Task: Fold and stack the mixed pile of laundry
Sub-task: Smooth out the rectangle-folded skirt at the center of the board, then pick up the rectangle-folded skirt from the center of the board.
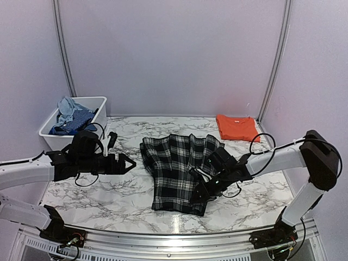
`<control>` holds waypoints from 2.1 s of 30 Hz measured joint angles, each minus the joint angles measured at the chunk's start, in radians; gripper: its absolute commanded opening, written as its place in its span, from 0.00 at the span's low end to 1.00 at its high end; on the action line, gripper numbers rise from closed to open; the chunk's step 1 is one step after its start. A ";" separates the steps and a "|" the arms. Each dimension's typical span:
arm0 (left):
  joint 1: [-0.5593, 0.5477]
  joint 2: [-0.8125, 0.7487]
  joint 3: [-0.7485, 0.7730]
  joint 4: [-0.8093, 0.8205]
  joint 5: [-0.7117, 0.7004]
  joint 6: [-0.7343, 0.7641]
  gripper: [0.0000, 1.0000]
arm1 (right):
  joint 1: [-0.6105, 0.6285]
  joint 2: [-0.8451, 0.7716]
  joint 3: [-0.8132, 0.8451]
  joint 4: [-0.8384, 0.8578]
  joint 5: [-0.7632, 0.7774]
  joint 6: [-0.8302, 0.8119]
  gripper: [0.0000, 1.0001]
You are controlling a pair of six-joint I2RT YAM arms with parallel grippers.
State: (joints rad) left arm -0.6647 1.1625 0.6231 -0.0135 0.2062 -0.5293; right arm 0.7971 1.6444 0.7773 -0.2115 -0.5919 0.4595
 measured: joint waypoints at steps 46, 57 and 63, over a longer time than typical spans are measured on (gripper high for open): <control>-0.800 0.777 0.367 0.213 -0.789 0.915 0.37 | -0.030 0.258 0.226 0.086 -0.159 -0.063 0.33; -0.800 0.817 0.397 0.203 -0.835 0.933 0.00 | -0.034 0.272 0.225 0.108 -0.193 -0.068 0.35; -0.806 0.752 0.401 0.102 -0.786 0.850 0.00 | -0.052 0.257 0.261 0.051 -0.201 -0.080 0.41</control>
State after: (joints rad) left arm -1.4708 1.9144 1.0237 0.0887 -0.5800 0.3202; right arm 0.7452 1.9018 1.0386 -0.1600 -0.7925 0.3798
